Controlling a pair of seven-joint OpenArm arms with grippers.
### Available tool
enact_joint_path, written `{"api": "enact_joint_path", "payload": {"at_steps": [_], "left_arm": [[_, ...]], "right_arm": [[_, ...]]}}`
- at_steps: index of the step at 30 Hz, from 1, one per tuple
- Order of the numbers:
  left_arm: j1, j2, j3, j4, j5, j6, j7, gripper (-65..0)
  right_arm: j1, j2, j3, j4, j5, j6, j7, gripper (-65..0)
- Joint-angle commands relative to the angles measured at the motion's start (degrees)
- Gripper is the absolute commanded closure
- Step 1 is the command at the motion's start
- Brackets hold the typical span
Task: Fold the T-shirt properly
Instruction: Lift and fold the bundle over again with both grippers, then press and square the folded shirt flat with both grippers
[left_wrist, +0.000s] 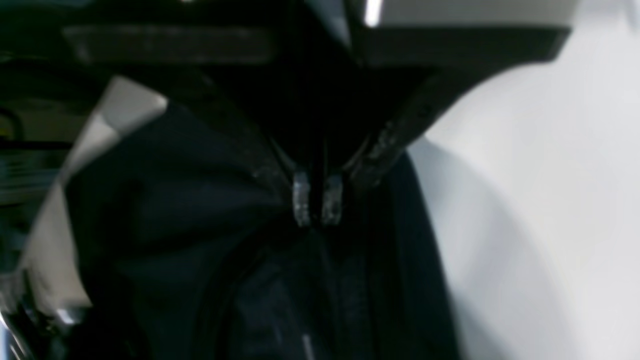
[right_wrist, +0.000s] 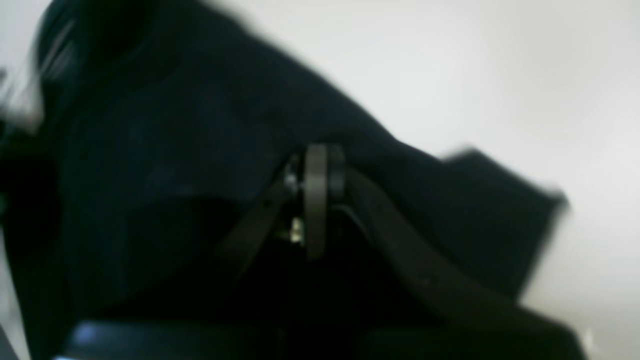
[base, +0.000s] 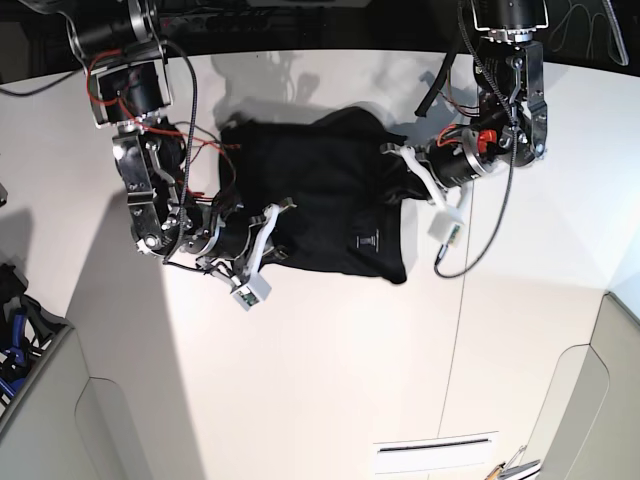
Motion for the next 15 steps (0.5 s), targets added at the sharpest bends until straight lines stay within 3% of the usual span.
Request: {"api": "enact_joint_path", "payload": {"at_steps": [1, 10, 15], "left_arm": [[-1.7, -0.7, -0.1, 0.7, -0.6, -0.3, -1.6, -3.0], [-6.3, -1.5, 0.1, 0.7, 2.8, 1.1, -2.9, -3.0], [-6.5, -4.1, 0.1, 1.6, -0.6, 1.5, -2.9, -3.0]], "right_arm": [[0.1, -0.1, 0.4, 2.5, 1.2, 0.5, 0.3, 0.0], [-8.5, -0.3, 1.8, 11.5, 5.6, 0.5, -2.4, 0.0], [-10.3, -0.3, 2.2, 14.1, 5.7, 0.1, -2.3, 0.0]]}}
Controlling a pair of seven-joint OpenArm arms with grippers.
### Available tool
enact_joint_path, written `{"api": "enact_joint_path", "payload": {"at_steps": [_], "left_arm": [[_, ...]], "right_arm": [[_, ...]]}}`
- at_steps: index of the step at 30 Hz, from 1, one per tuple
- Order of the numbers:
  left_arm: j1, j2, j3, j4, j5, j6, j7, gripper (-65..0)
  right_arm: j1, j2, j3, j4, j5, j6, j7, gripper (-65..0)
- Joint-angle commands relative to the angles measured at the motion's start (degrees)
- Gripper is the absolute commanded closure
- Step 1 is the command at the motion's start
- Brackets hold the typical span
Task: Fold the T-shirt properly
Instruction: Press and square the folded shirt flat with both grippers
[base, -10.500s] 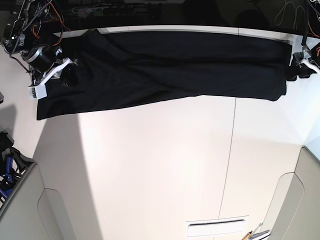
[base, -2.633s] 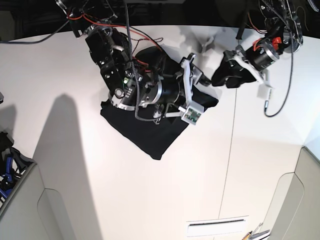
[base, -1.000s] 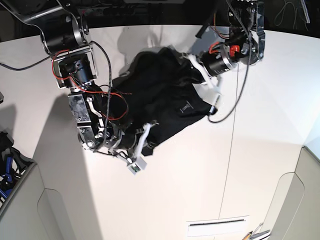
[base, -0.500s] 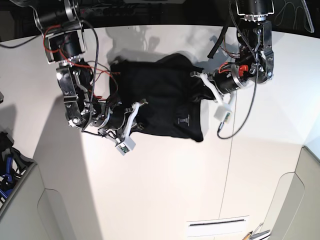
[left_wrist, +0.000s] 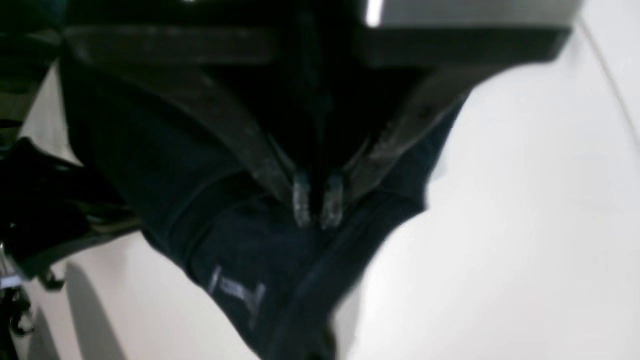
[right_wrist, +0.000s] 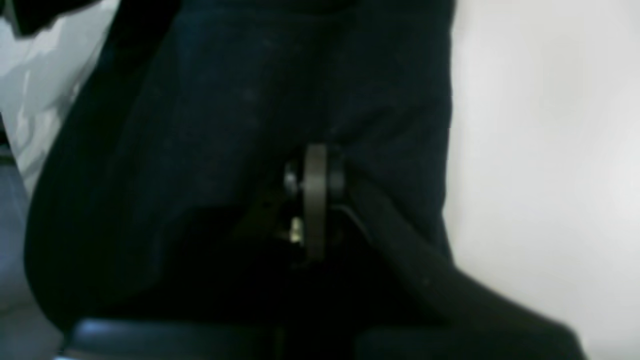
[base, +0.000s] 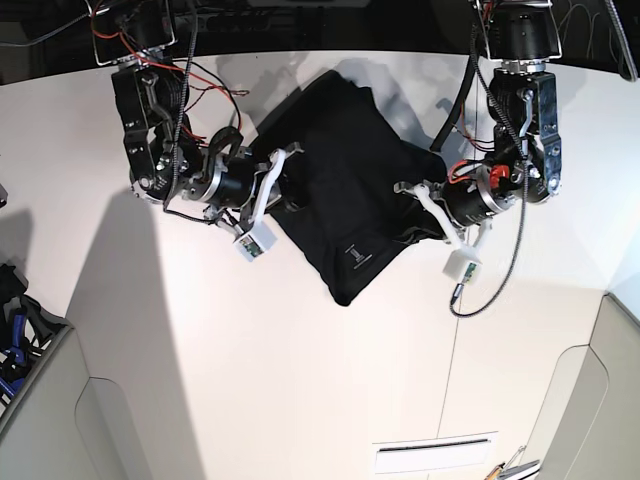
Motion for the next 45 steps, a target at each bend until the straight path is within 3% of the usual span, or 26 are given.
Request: {"api": "enact_joint_path", "payload": {"at_steps": [1, 8, 11, 17, 21, 24, 35, 45], "left_arm": [[-1.0, -1.5, -0.3, 2.3, -2.1, -0.2, -1.2, -3.0], [3.6, -5.6, -1.6, 13.4, -4.7, -0.2, 2.3, -3.0], [7.0, -5.5, -2.4, 14.1, -5.9, -0.2, 3.9, -3.0], [14.2, -5.0, -2.6, 14.1, -5.6, -0.2, 2.1, -3.0], [15.3, -2.4, -2.6, 13.1, -1.7, 1.4, 0.5, -3.0], [14.0, -0.7, -2.5, 10.8, -0.2, 1.4, 0.0, -3.0], [-0.3, -0.6, -0.2, -3.8, 3.2, 1.5, -1.7, -3.0], [-8.0, -0.6, 5.0, -9.9, 7.0, 2.8, -2.3, -3.0]], "right_arm": [[1.4, -0.1, 1.0, 1.4, 0.9, 0.0, 1.2, 0.0], [1.6, -0.1, 9.8, 2.0, 1.0, 0.0, 1.4, 0.0], [1.6, -0.1, 12.6, 2.0, 0.9, 0.1, 1.4, 0.0], [1.4, -0.1, 14.0, 1.6, 1.0, 0.1, 0.5, 0.0], [-0.2, -0.1, 13.9, 0.2, 1.7, 0.1, 0.4, 0.0], [-2.7, -0.1, 13.7, -0.2, 6.3, 0.2, 0.0, 0.0], [-10.2, -0.6, 13.7, -0.1, 17.8, 1.2, -3.8, 0.0], [-12.4, -6.9, 13.7, 0.4, 17.9, 1.4, -5.2, 0.0]]}}
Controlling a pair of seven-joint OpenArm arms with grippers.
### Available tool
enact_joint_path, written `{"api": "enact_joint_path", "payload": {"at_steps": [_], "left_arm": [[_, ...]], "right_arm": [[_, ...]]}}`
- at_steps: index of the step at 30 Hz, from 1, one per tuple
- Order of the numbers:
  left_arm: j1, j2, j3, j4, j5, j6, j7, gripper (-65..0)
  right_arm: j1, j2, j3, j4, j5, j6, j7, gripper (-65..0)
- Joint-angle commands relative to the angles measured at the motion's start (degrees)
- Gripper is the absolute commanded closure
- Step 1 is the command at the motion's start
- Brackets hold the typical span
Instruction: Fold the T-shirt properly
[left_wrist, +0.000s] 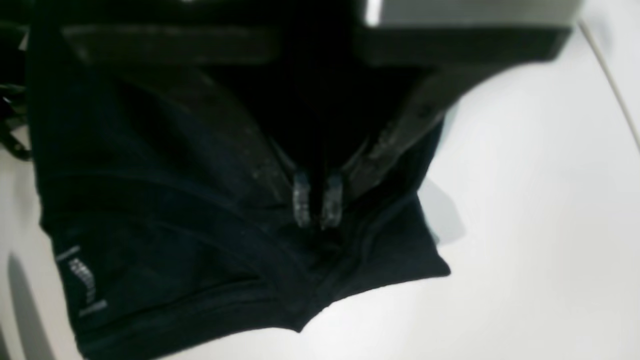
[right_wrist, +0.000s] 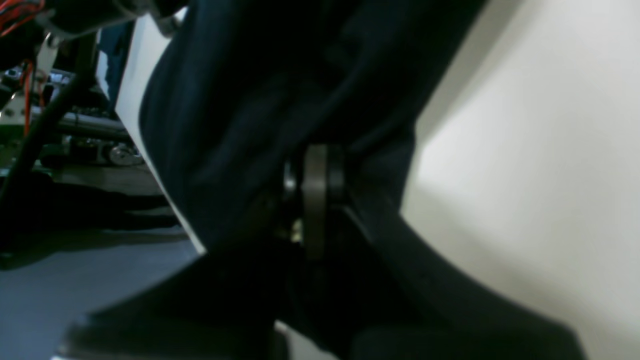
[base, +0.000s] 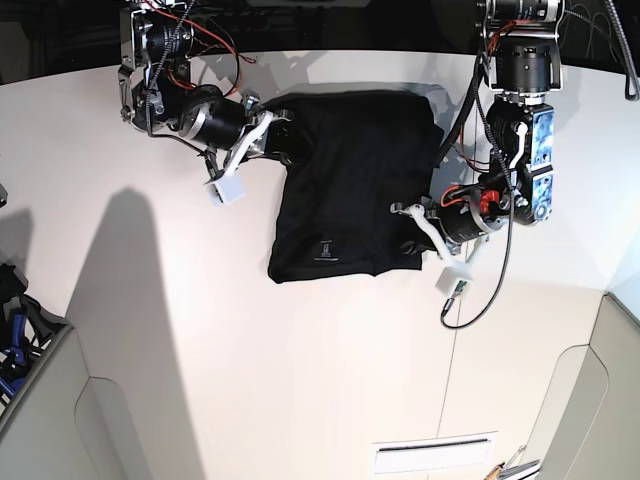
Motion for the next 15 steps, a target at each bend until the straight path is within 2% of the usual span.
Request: {"api": "enact_joint_path", "payload": {"at_steps": [1, 4, 9, 12, 15], "left_arm": [[-1.6, -0.4, 0.0, 0.7, -0.3, 0.0, -0.3, -3.0], [-2.7, -1.6, -0.2, 1.6, -1.6, 1.0, -0.2, -3.0], [-0.7, -6.9, -0.5, 10.2, -6.2, 1.0, 1.3, -3.0], [3.1, -9.3, -2.2, 17.1, -7.8, 1.9, 2.4, -3.0], [8.7, -10.7, -5.9, 23.3, -8.4, 2.8, 2.7, -3.0]], "right_arm": [[0.6, 0.0, 0.0, 0.9, 0.7, 0.0, 0.2, 0.0], [2.0, 0.2, 0.3, 1.6, -0.6, 0.0, 0.0, 0.0], [1.6, 0.8, 1.5, 7.2, -3.3, 0.0, -2.2, 0.0], [1.3, 2.7, 2.3, 11.3, -3.3, 0.0, -5.0, 0.0], [-0.3, 6.1, 2.5, 15.6, -3.3, 0.0, -5.3, 0.0]]}}
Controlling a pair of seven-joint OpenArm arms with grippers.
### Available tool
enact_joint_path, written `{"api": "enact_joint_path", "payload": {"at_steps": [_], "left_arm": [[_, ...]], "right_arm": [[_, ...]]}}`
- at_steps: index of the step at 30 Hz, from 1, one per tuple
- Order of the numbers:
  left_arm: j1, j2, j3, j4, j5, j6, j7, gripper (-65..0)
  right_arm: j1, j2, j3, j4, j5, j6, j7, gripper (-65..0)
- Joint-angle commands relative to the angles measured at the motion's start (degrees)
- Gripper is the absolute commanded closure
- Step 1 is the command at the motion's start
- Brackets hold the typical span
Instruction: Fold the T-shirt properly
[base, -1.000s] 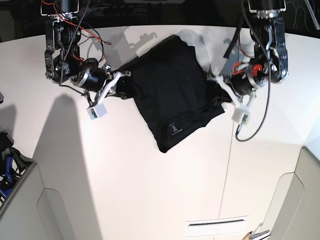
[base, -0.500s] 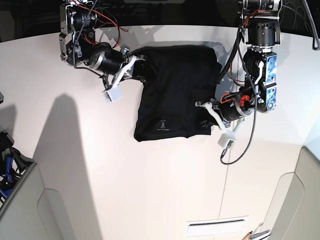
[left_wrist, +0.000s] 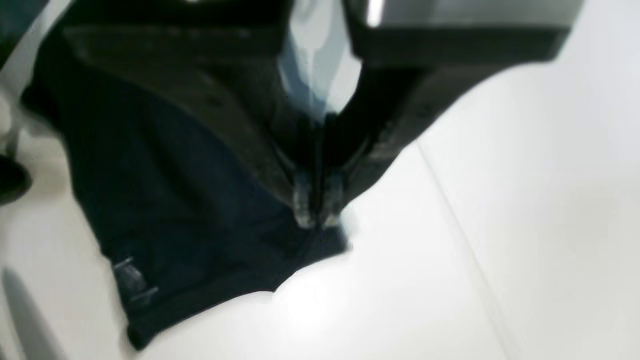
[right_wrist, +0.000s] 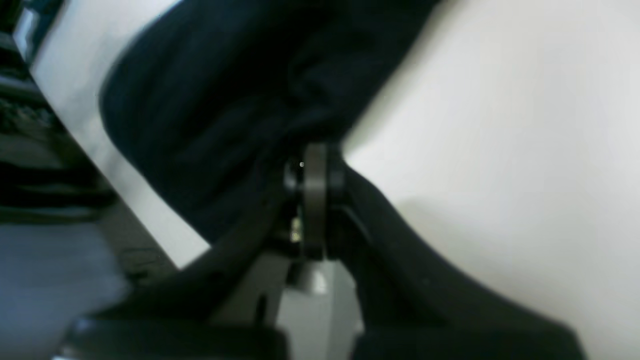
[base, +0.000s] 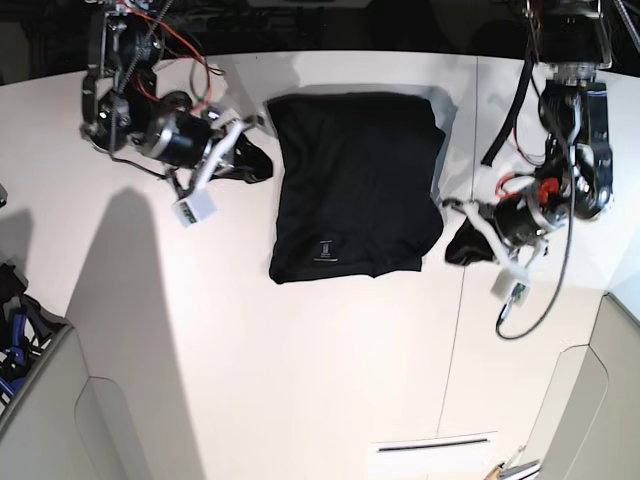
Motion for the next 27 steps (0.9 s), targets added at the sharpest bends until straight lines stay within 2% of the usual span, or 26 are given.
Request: {"api": "enact_joint_path", "payload": {"at_steps": [1, 4, 8, 11, 12, 17, 20, 24, 27], "left_arm": [[1.3, -1.1, -2.0, 2.9, -0.8, -0.1, -1.1, -3.0], [9.1, -1.2, -7.9, 7.7, -1.2, -0.8, 0.2, -3.0], [20.9, -1.2, -16.1, 12.3, -5.4, -0.8, 2.8, -3.0], [30.3, -1.2, -20.2, 13.6, -6.4, -4.8, 3.7, -3.0], [33.5, -1.2, -20.8, 13.6, -6.4, -5.1, 3.7, -3.0], [48.3, -0.6, -21.2, 13.6, -6.4, -5.1, 1.7, -3.0], [54.6, 1.0, -21.2, 13.3, -5.4, -5.1, -0.1, -3.0], [59.1, 3.0, -20.0, 8.9, -2.1, -5.1, -2.3, -3.0], [59.4, 2.6, -15.2, 0.8, 3.8, -5.1, -6.7, -3.0]], "right_arm": [[-0.7, 1.4, 0.2, 2.3, 1.4, 0.4, 0.5, 0.0], [-5.0, 5.1, 0.2, 6.1, 1.6, 0.3, -0.1, 0.0], [-13.0, 9.7, 0.2, 9.7, 3.0, 0.3, -0.2, 0.0], [-19.3, 12.9, 0.2, 10.4, 5.5, 0.4, -0.2, 0.0], [-21.3, 13.8, 0.1, 10.4, 5.7, 0.4, -0.1, 0.0], [-30.0, 19.1, -1.0, 10.4, 5.6, 0.4, -0.1, 0.0], [-34.0, 21.7, -1.8, 10.3, 5.5, 0.4, -0.1, 0.0], [-37.6, 23.4, -2.7, 8.6, 4.3, 0.4, 1.0, 0.0], [-37.7, 25.1, -4.6, 4.0, 3.4, 0.3, 2.6, 0.0]]}}
